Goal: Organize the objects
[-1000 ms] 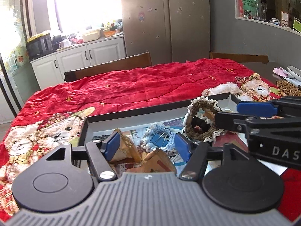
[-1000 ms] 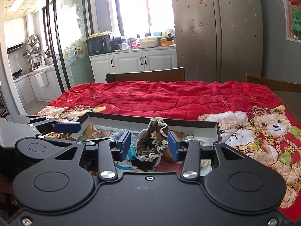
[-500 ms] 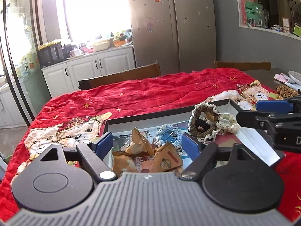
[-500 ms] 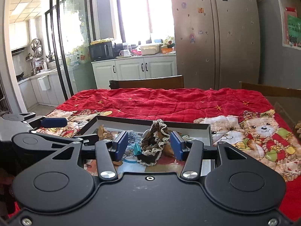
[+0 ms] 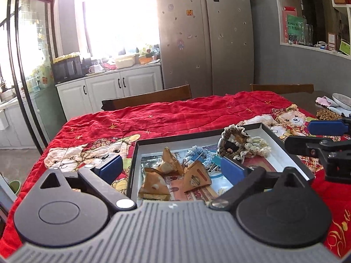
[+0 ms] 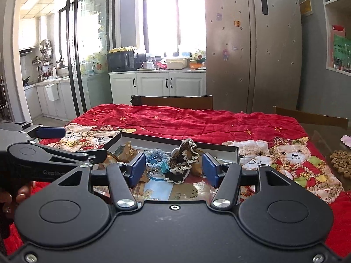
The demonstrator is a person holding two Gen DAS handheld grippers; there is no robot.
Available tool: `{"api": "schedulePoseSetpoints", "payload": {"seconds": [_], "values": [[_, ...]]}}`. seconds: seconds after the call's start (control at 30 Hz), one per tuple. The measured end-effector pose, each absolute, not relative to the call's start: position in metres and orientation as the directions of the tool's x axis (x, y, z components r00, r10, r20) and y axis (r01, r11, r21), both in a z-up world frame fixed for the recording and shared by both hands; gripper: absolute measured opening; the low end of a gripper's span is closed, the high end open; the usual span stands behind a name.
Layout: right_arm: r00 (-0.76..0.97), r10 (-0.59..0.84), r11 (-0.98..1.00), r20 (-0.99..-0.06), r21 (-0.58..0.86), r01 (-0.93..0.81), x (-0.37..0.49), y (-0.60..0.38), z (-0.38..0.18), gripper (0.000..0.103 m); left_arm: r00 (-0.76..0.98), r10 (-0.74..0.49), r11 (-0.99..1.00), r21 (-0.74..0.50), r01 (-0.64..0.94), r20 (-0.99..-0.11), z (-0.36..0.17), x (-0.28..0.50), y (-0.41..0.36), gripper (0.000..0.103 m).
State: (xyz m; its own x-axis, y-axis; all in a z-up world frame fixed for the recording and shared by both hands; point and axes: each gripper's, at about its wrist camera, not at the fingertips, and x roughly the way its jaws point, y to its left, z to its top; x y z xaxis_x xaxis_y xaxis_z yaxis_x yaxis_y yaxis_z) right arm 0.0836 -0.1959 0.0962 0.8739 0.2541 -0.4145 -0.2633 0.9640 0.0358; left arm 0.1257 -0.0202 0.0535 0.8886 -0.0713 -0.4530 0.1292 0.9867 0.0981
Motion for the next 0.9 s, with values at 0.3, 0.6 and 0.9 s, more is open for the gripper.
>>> {"api": "schedulePoseSetpoints", "payload": {"seconds": [0.3, 0.6, 0.9], "values": [[0.868, 0.246, 0.968, -0.432, 0.063, -0.243, 0.060, -0.205, 0.101, 0.062, 0.881, -0.058, 0.992, 0.074, 0.105, -0.470, 0.053, 0.101, -0.007, 0.103], [0.869, 0.230, 0.969, -0.438, 0.015, -0.248, 0.012, -0.204, 0.099, 0.083, 0.892, -0.057, 0.993, 0.067, 0.097, -0.449, 0.056, 0.051, 0.004, 0.103], [0.846, 0.246, 0.963, -0.472, 0.020, -0.269, -0.039, -0.197, 0.087, 0.086, 0.876, -0.066, 0.986, 0.101, 0.130, -0.478, 0.046, 0.014, -0.004, 0.103]]}}
